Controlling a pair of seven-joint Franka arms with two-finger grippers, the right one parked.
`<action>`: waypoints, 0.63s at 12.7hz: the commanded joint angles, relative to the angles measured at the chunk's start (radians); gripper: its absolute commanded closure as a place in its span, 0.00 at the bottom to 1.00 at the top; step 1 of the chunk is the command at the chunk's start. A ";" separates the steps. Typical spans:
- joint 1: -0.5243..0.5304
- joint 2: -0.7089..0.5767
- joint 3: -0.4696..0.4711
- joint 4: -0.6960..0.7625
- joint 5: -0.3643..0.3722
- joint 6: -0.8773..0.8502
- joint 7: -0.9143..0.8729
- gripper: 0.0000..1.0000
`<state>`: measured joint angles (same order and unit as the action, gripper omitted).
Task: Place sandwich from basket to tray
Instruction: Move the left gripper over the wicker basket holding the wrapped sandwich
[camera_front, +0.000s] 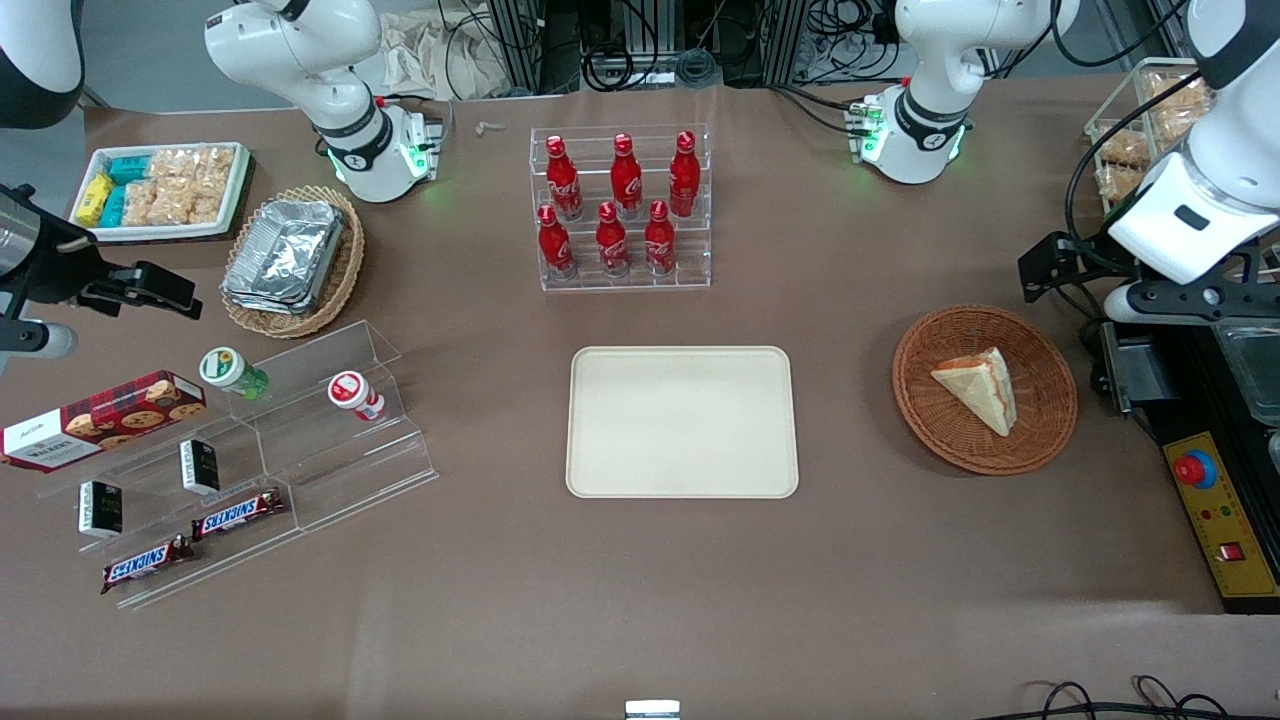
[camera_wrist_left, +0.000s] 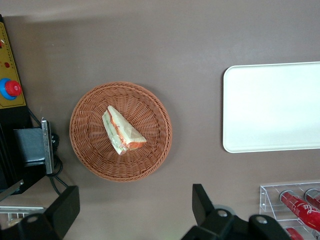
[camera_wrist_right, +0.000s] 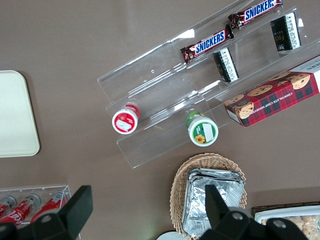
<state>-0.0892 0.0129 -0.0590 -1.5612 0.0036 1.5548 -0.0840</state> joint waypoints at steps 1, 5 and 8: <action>-0.007 -0.005 0.001 0.003 -0.005 -0.019 -0.020 0.00; -0.001 -0.001 0.005 0.009 0.009 -0.019 -0.048 0.00; 0.005 -0.007 0.043 -0.002 -0.002 -0.051 -0.123 0.00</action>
<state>-0.0861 0.0131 -0.0439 -1.5619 0.0050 1.5275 -0.1356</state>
